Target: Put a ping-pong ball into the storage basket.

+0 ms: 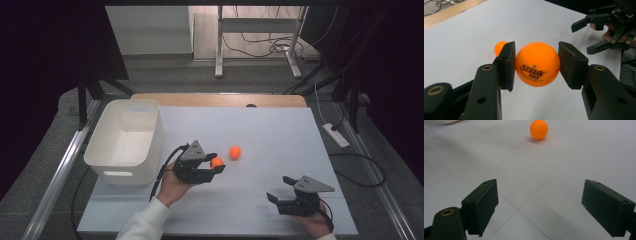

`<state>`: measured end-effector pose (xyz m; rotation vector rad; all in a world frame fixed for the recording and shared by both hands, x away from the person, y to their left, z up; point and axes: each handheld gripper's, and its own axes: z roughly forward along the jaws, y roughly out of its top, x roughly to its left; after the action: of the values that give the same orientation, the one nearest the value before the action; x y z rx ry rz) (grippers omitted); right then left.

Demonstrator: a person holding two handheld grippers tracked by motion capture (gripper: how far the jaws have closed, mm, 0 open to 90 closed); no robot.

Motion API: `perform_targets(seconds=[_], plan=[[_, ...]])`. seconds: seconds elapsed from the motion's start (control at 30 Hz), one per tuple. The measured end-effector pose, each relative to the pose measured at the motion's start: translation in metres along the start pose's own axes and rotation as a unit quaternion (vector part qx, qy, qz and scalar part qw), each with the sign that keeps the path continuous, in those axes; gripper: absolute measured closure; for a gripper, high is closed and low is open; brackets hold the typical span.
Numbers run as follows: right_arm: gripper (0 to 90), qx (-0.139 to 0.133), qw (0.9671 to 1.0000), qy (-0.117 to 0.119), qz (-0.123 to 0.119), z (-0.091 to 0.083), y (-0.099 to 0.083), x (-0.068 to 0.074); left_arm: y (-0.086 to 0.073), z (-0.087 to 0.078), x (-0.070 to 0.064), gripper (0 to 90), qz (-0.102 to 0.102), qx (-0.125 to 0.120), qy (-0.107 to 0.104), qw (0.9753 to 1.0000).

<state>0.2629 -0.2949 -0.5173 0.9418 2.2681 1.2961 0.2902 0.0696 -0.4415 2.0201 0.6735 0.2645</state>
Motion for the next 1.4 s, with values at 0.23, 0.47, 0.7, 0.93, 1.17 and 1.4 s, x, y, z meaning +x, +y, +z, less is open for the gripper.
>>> perform_targets(seconds=[0.23,0.47,0.7,0.93,1.17,1.4], plan=[[14.2,0.001,1.0,-0.001,0.002,0.0,0.0,0.0,0.001,-0.007,0.001,50.6,0.002,-0.004,0.007,1.0],[14.1,0.001,1.0,-0.002,0.0,0.0,0.0,0.0,0.002,-0.014,0.002,50.6,0.002,-0.015,0.009,0.9998],[14.1,0.001,1.0,-0.002,0.0,0.0,0.0,0.0,0.007,-0.019,0.004,50.6,0.002,-0.022,0.011,0.9997],[14.1,0.002,1.0,-0.001,0.0,0.0,-0.001,0.0,0.011,-0.027,0.009,50.6,0.0,-0.036,0.014,0.9992],[14.1,0.002,1.0,-0.003,-0.001,0.0,0.0,0.0,0.014,-0.035,0.014,50.6,-0.003,-0.045,0.023,0.9987],[14.1,0.002,1.0,-0.003,-0.002,0.0,0.0,0.0,0.019,-0.043,0.019,50.5,-0.006,-0.057,0.024,0.998]])
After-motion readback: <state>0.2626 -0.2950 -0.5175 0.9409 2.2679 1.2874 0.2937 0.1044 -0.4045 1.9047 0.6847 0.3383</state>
